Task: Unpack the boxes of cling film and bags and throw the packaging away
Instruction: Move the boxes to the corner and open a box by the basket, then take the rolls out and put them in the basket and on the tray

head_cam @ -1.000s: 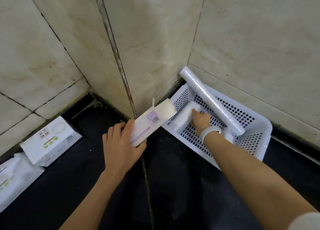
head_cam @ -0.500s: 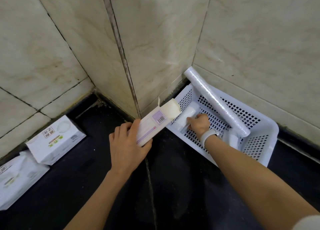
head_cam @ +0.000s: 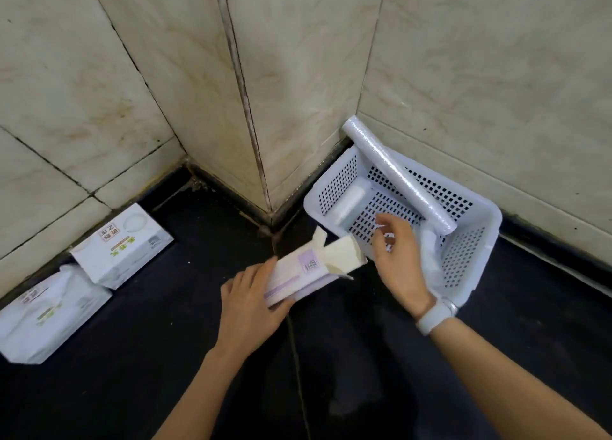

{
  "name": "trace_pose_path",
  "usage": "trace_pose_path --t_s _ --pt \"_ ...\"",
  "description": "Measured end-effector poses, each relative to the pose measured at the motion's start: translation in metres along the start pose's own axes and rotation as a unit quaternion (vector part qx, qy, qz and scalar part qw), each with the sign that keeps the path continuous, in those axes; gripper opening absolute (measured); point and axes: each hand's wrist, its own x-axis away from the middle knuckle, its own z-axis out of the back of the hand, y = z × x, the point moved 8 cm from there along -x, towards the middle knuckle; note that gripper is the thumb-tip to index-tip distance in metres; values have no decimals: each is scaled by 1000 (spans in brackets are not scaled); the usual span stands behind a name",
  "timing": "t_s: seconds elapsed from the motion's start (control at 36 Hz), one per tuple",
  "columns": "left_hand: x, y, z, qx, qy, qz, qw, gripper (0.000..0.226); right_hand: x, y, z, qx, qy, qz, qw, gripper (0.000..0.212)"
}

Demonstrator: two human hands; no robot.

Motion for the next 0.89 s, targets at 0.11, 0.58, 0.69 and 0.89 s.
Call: trace_pose_path --t_s 0.11,0.58,0.69,0.89 --pt "35 12 -23 5 -55 -34 998 70 81 -16 9 71 -62 122 988 28" --pt "89 83 -65 -132 -120 -124 976 72 235 128 36 305 -232 -140 913 52" --pt "110 141 -73 -82 -116 -163 976 56 241 123 80 172 -131 -186 959 41" --pt "173 280 -120 -17 -188 -259 947 48 326 165 217 121 13 -278 953 32"
